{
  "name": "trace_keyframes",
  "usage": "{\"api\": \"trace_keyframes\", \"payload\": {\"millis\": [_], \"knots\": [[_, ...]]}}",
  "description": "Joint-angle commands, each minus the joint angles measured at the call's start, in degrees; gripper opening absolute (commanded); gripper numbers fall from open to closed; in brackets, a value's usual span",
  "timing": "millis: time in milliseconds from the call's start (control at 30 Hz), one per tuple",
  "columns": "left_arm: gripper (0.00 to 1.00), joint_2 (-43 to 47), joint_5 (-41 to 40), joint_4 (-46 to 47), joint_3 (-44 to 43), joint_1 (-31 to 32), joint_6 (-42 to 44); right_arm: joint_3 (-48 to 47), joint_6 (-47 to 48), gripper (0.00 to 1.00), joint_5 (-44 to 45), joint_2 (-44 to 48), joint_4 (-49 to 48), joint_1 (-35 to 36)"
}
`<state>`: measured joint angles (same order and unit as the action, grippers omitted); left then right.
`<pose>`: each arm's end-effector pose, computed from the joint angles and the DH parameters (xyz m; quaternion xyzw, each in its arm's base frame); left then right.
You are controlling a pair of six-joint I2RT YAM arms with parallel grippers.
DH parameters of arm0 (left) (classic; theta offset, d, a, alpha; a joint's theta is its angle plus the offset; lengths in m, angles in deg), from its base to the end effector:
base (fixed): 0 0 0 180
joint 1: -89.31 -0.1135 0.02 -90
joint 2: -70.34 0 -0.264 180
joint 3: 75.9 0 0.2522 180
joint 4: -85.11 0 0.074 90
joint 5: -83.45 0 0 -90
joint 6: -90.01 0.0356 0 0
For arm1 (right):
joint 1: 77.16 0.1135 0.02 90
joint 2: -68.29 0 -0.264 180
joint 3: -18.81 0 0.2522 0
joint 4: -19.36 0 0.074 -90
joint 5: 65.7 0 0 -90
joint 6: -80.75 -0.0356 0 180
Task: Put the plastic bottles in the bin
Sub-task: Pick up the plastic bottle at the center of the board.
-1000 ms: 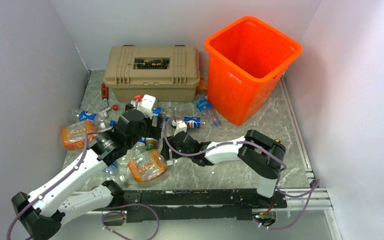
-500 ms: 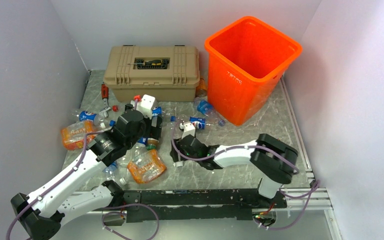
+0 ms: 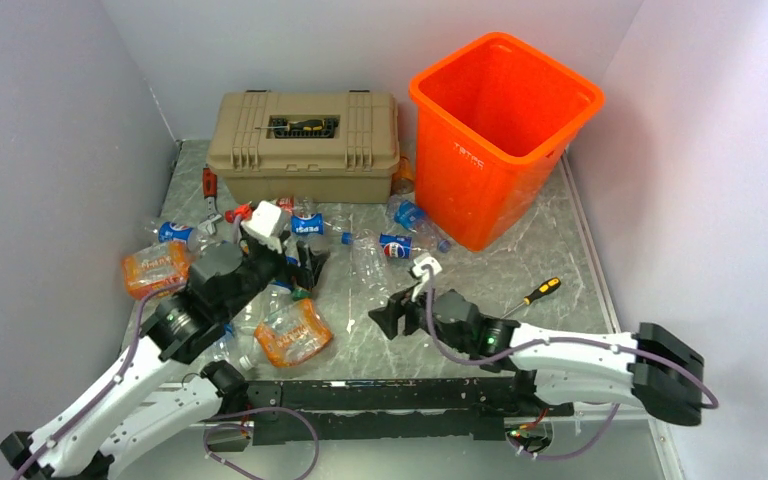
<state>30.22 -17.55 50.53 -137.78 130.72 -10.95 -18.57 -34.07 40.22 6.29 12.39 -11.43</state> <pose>0.1234 -0.0998 0.3529 0.1466 0.7664 -0.2067 0.5902 0.1028 0.2043 0.2087 -0.2028 0.7776 0.3367 0.4908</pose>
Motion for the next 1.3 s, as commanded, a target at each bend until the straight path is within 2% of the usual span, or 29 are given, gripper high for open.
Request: {"api": "trace_keyframes", "payload": {"millis": [0, 233, 433, 633, 867, 1033, 1267], "knots": [[0.99, 5.48, 17.36, 12.91, 4.65, -0.10, -0.41, 4.65, 4.53, 0.25, -1.84, 10.06, -4.96, 0.31], [0.99, 3.00, 30.36, 14.88, 3.59, -0.34, -4.81, 6.77, 5.95, 0.25, -5.09, 17.89, -6.73, 0.91], [0.99, -1.13, 37.89, 17.30, 2.64, -3.57, -10.86, 6.92, 6.72, 0.24, -5.82, 17.81, -8.65, 1.53], [0.99, -1.72, 41.54, 22.47, 4.00, -7.63, -15.74, 7.80, 7.01, 0.24, -4.20, 18.23, -10.48, 2.62], [0.99, -1.41, 45.21, 32.92, 7.67, -11.70, -28.57, 8.07, 7.57, 0.23, -4.44, 18.95, -12.09, 3.32], [0.99, -3.85, 47.48, 30.65, 5.95, -11.70, -28.82, 7.59, 8.29, 0.23, -5.30, 19.14, -12.05, 3.85], [0.99, -13.21, 55.35, 30.21, 2.89, -11.60, -29.25, 4.24, 9.19, 0.22, -9.10, 16.07, -9.52, 4.20]]}}
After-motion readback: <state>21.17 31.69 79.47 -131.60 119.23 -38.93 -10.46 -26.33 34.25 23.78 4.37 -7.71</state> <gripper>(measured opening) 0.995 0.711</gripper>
